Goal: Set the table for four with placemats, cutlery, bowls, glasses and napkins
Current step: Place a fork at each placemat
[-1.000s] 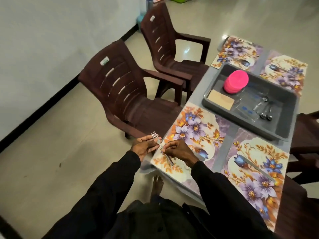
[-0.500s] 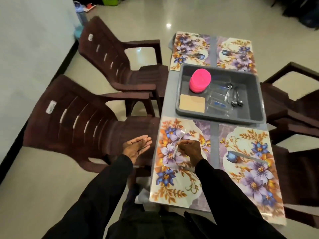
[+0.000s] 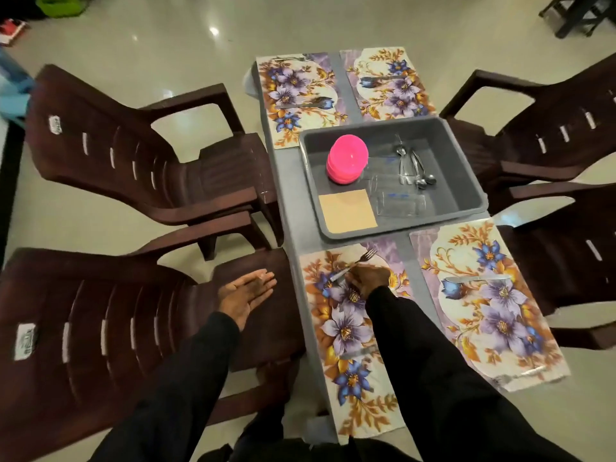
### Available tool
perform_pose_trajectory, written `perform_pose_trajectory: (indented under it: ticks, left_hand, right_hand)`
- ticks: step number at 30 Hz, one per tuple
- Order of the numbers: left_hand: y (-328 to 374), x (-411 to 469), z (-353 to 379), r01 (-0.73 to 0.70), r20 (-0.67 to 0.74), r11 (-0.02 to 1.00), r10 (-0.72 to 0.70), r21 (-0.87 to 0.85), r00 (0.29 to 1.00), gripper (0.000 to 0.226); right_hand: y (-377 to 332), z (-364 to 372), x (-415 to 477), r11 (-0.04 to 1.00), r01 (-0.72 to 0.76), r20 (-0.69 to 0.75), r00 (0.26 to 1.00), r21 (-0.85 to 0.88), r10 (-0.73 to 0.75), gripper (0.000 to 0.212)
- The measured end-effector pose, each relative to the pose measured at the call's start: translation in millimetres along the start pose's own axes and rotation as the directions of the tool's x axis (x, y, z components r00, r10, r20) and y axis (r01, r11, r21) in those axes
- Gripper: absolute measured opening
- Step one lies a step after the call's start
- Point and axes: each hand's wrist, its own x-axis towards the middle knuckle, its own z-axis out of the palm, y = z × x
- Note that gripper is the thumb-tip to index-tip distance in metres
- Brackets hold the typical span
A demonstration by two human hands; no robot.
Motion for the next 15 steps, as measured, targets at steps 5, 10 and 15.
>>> perform_pose_trajectory:
  ticks: [5, 10, 15]
  left_hand:
    - [17, 17, -10, 0.030, 0.030, 0.999, -0.031, 0.024, 0.999, 0.047]
    - [28, 30, -12, 0.052, 0.054, 0.999, -0.052, 0.018, 0.997, 0.053]
    - [33, 33, -6, 0.049, 0.078, 0.998, -0.051, 0.026, 0.996, 0.051]
  right_hand:
    - [-5, 18, 10, 0.997, -0.013, -0.011, 1.000, 0.072, 0.014, 0.011]
    - [-13, 37, 14, 0.984, 0.010, -0.150, 0.989, 0.177, 0.017, 0.012]
    - [1, 28, 48, 0.997, 0.007, -0.139, 0.990, 0.082, 0.004, 0.034]
